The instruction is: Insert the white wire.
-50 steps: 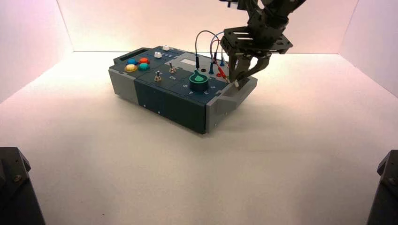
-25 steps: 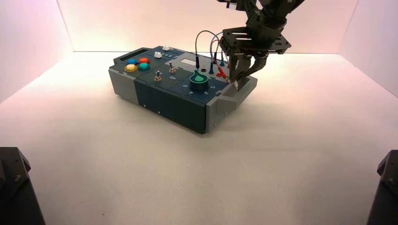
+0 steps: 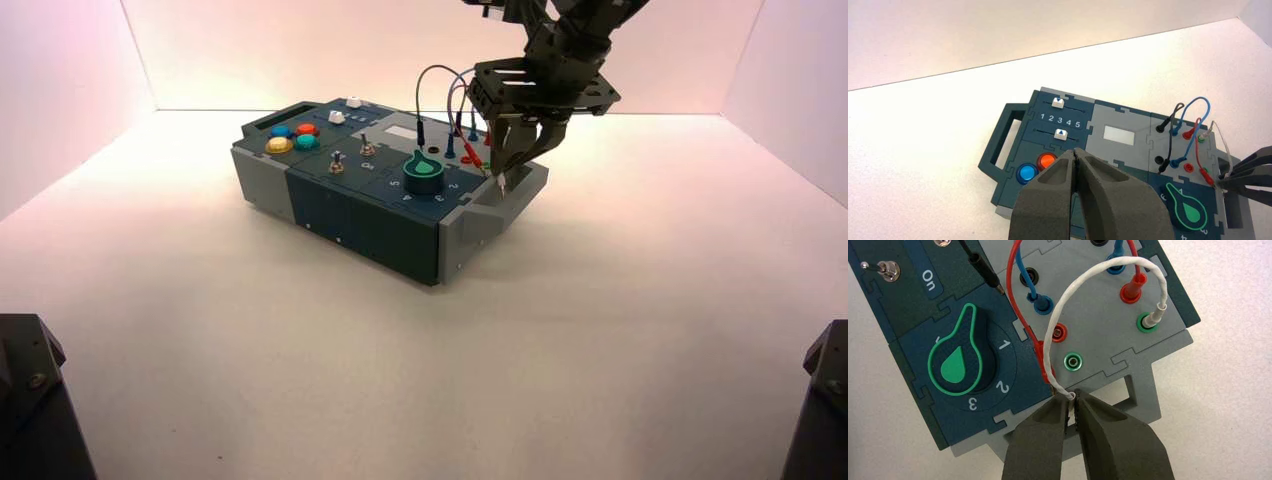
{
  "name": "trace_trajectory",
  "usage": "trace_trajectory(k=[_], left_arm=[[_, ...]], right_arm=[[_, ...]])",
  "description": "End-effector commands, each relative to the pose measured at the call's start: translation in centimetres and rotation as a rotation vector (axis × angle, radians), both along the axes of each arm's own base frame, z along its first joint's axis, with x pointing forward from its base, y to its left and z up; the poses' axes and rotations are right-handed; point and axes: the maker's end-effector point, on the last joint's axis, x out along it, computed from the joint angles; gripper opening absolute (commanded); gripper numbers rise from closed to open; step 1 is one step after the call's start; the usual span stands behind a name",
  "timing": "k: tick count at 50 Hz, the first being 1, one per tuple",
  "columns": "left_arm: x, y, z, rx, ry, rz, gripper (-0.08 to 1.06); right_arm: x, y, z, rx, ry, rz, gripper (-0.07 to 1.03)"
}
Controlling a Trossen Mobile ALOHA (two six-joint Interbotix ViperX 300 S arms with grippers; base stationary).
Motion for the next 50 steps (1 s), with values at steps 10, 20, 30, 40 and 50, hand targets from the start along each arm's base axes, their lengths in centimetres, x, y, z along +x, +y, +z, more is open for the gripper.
trace_trajectory(k=[10, 20, 30, 40, 50], left_arm=[[0.5, 0.4, 1.2, -0.01, -0.032, 0.014, -0.03], [0.5, 0.5, 1.2, -0.01, -0.032, 0.018, -0.03], [0.5, 0.5, 1.2, -0.01, -0.034, 0.018, -0.03], [0.5, 0.5, 1.3, -0.011, -0.035, 0.018, -0.03], [0.4, 0.5, 1.4, -0.011, -0.04, 0.018, -0.03]], right_arm=[[1.3, 0.7, 2.6, 0.038, -0.072, 0.003, -0.02], [1.4, 0.7, 3.2, 0.045, -0.083, 0.002, -0.02], [1.5, 0.8, 3.7, 0.052, -0.096, 0.002, -0.02], [2.2, 1.1, 4.6, 0.069, -0.131, -0.002, -0.02], [2.9, 1.2, 5.3, 0.087, -0.184, -0.012, -0.02]])
